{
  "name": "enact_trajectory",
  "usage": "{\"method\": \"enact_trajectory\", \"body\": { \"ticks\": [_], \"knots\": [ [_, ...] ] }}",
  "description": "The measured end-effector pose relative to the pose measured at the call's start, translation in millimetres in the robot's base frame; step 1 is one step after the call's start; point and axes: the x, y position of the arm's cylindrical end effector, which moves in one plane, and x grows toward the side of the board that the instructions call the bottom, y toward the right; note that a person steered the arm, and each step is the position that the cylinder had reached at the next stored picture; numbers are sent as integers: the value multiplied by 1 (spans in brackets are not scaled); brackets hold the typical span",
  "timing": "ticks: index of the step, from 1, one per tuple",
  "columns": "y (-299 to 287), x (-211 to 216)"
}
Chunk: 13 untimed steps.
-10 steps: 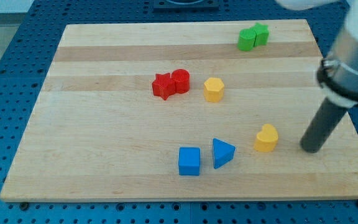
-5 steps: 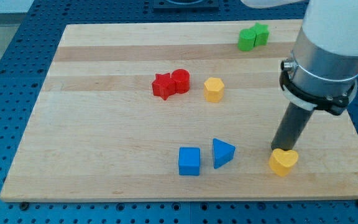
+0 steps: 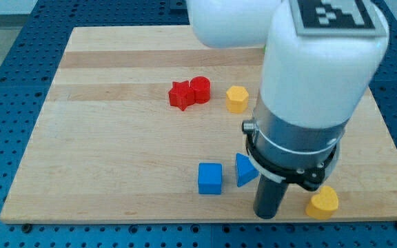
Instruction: Move the heart diagonally to the hexagon
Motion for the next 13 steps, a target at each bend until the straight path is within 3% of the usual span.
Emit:
{"method": "enact_trajectory", "body": {
  "ticks": [2, 5, 6, 7, 8, 9, 10, 13],
  "knots": [
    [14, 2],
    [78, -3],
    [92, -19],
    [97, -68],
    [139, -80],
    [230, -22],
    [242, 0],
    [193, 1]
  ]
}}
